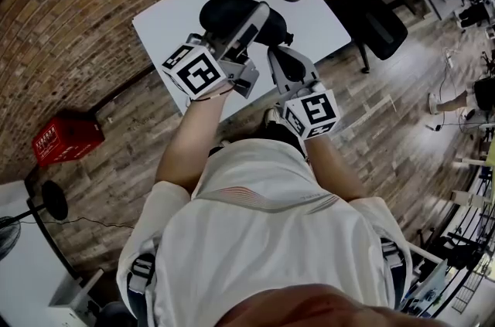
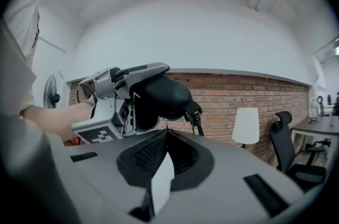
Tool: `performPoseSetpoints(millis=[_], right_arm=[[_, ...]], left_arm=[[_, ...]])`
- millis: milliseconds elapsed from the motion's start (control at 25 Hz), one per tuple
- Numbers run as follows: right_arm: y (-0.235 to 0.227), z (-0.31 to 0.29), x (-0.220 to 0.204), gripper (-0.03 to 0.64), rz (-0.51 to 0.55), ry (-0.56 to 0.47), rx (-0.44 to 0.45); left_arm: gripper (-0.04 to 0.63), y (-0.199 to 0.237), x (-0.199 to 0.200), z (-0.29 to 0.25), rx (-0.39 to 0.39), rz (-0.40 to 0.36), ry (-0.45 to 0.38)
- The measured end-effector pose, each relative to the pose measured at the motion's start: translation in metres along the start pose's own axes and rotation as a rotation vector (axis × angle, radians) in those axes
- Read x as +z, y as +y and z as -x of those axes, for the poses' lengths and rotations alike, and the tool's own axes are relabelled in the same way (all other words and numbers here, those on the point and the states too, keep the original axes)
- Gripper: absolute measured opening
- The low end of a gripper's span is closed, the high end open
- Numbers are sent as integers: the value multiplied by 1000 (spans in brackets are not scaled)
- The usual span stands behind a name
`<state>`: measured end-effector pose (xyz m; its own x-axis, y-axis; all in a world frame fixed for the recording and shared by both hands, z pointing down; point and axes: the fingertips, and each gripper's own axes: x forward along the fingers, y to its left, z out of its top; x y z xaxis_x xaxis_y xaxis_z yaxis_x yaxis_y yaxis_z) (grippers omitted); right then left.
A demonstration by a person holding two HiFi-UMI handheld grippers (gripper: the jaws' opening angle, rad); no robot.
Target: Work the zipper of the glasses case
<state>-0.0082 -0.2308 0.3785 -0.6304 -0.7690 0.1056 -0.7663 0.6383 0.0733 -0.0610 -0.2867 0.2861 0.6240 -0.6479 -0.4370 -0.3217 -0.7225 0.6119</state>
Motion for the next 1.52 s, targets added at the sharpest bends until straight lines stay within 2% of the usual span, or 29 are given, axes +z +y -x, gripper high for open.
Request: performPoseSetpoints(millis=[240,520,800,1040,1360,1520], right_arm=[[-3,5,2,49,30,6,-16],[-10,7,0,49,8,25,-18],[-22,10,-5,49,22,40,-37],[-28,14,3,51,140,42,-43],[-29,19,2,52,299,82,-16],[-27,21,-1,54,353,98,-12]], left_arm=[[270,-4,3,3,12,-35,-10],[268,-5,1,8,28,-55,-2],[269,-3,-10,15,17,-46,60],[268,-10,-25,18,-47,-26,174],[268,-17,-58,17,-151,-81,380],[270,-22,-79,21,-174,-148,503]])
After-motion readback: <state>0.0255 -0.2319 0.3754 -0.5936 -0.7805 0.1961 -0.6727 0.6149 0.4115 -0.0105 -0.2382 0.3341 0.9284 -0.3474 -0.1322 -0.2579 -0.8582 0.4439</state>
